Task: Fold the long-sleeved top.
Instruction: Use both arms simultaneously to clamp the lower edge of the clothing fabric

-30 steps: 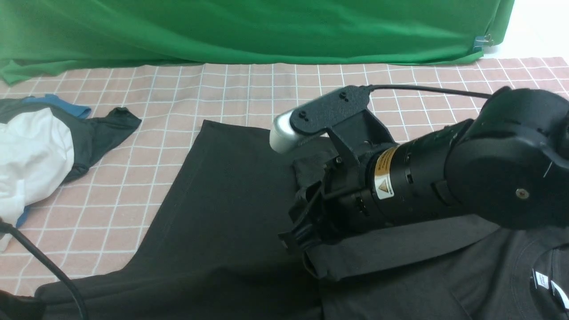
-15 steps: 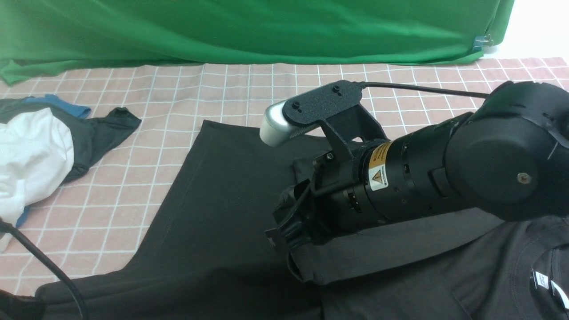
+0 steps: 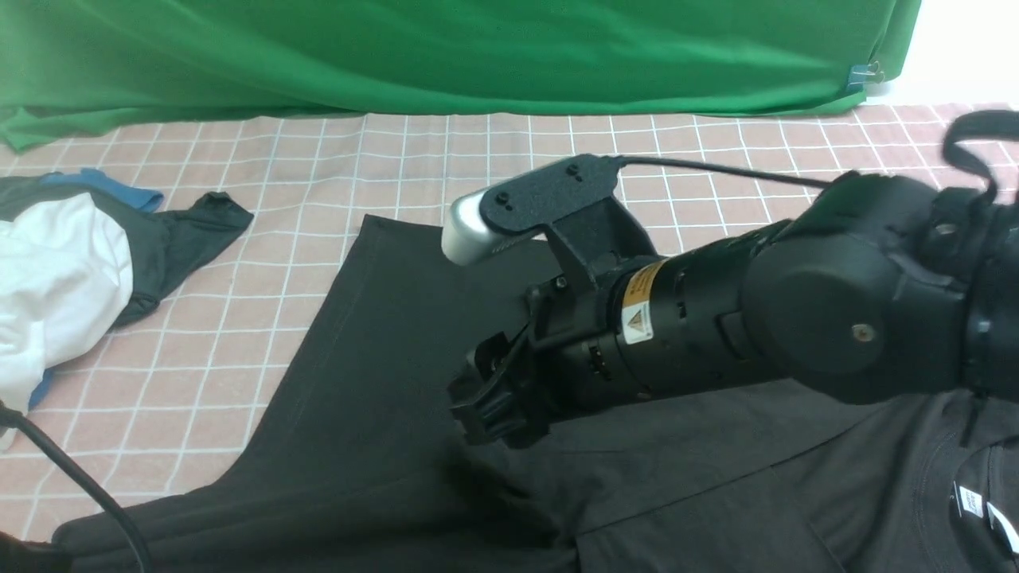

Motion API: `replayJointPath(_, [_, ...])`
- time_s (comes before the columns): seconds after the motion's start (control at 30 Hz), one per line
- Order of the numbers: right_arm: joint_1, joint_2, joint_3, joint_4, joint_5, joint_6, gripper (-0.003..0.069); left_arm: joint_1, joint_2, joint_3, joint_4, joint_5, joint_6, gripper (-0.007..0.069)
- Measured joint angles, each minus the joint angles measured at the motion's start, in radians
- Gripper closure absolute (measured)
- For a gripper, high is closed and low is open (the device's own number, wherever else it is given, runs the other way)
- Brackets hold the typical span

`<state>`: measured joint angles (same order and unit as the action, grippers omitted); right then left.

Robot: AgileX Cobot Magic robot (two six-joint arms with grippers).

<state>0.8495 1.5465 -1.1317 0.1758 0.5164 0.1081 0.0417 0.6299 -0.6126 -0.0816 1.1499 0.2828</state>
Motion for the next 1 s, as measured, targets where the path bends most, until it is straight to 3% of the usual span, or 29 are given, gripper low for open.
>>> replayJointPath(0.1, [0.0,-0.058,0.0,-0.035,0.103,-0.006,0.0104,0.0,0.0,0.0,0.0,0.003,0.0,0.0589])
replayJointPath(0.17, [0.0,-0.128,0.001,-0.063,0.269,-0.001,0.0133,0.0,0.0,0.0,0.001,0.004,0.0,0.0589])
replayJointPath(0.27, [0.004,-0.178,0.021,-0.074,0.387,0.002,0.0158,0.0,0.0,0.0,0.002,0.004,0.0,0.0589])
replayJointPath(0.4, [0.06,-0.259,0.155,-0.115,0.61,0.004,0.0175,0.0,0.0,0.0,0.008,0.004,0.0,0.0589])
replayJointPath(0.5, [0.133,-0.276,0.268,-0.125,0.675,0.005,0.0176,0.0,0.0,0.0,0.01,0.004,0.0,0.0589])
replayJointPath(0.63, [0.249,-0.279,0.403,-0.137,0.684,0.009,0.0167,0.0,0.0,0.0,0.01,0.004,0.0,0.0589])
replayJointPath(0.77, [0.373,-0.279,0.497,-0.2,0.65,0.083,0.0112,0.0,0.0,0.0,0.01,0.004,0.0,0.0589])
replayJointPath(1.0, [0.434,-0.227,0.577,-0.22,0.502,0.196,0.0057,0.0,0.0,0.0,0.01,0.004,0.0,0.0589])
